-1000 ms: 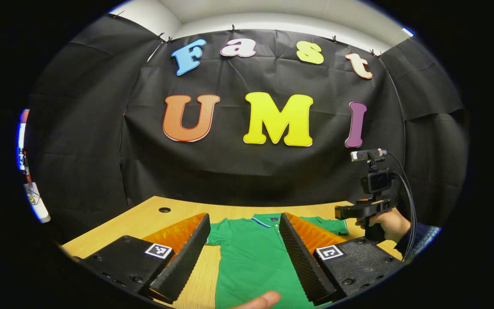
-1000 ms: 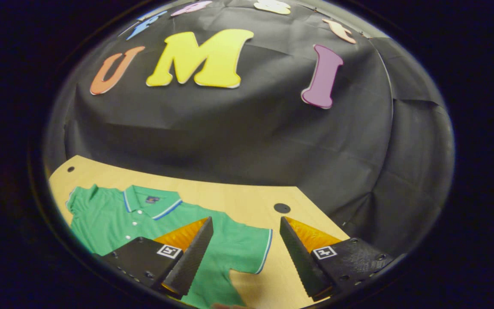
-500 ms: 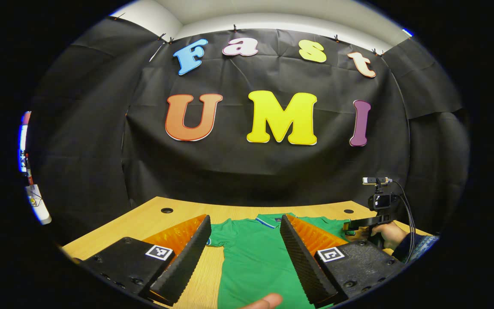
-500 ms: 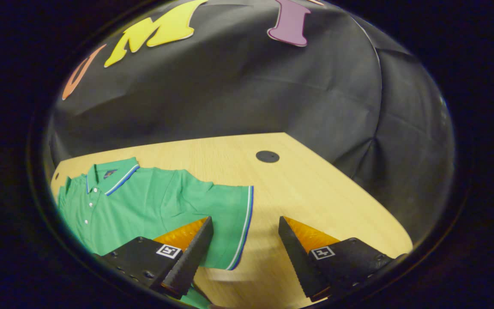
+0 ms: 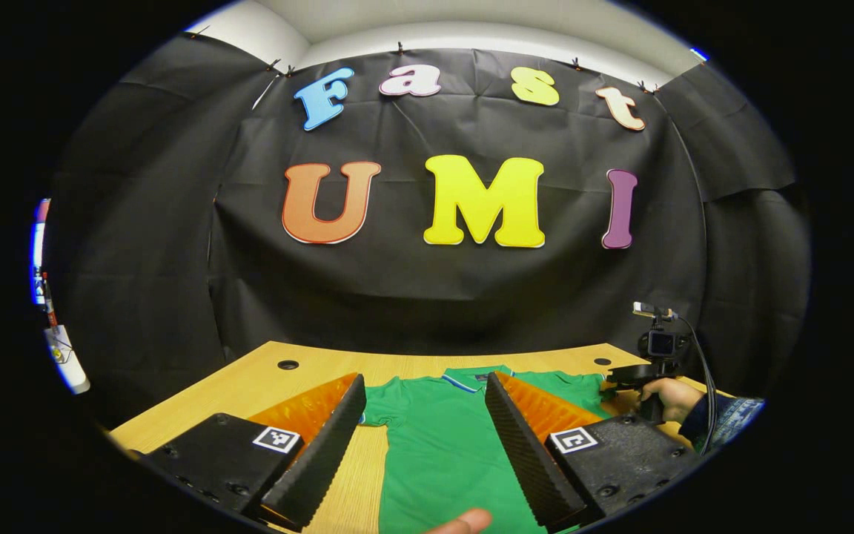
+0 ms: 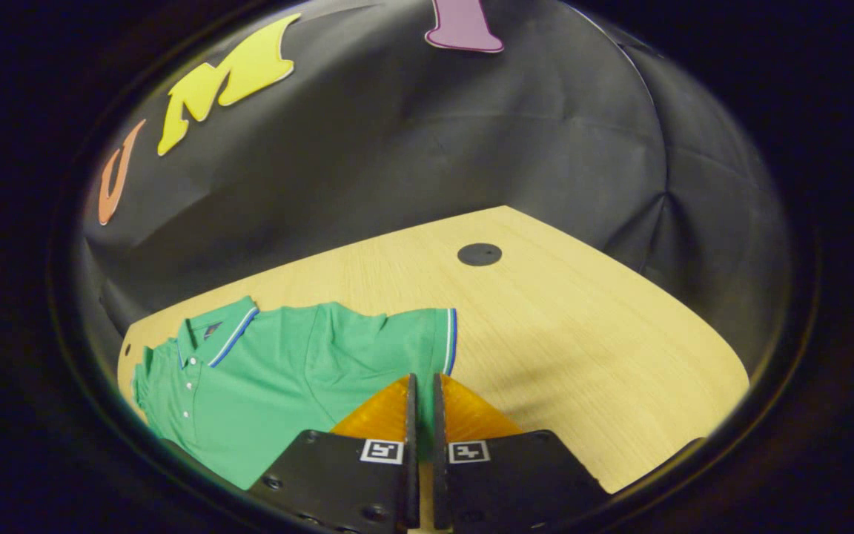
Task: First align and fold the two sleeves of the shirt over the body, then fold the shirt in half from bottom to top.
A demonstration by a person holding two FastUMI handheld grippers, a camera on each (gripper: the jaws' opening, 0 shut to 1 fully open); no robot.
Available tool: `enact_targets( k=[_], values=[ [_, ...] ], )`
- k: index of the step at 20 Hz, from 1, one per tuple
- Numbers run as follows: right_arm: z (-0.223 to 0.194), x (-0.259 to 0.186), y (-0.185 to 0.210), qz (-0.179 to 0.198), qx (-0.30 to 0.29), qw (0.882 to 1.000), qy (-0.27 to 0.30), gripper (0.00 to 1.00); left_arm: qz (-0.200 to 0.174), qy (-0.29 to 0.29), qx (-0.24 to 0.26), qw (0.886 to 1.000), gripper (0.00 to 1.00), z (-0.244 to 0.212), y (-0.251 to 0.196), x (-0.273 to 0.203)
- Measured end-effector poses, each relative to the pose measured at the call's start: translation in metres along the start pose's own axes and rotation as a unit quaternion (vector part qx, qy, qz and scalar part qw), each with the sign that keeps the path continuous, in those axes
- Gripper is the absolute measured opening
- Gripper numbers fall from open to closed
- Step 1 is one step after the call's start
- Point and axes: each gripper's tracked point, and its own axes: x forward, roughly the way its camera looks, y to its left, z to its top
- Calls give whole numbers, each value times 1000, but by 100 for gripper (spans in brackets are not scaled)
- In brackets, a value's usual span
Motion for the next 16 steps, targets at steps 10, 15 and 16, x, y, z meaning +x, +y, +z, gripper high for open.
enact_targets(
  k=[10,15,16],
  values=[
    [30,-37,38,10,-86,996,-38,0,-4,2,-5,1000,100,-3,2,4],
    [31,-55,87,42,-125,990,-51,2,-7,-1,-1,1000,100,-2,3,5],
    [28,-59,100,56,-124,989,-50,2,-8,0,-1,1000,100,-3,3,4]
  ],
)
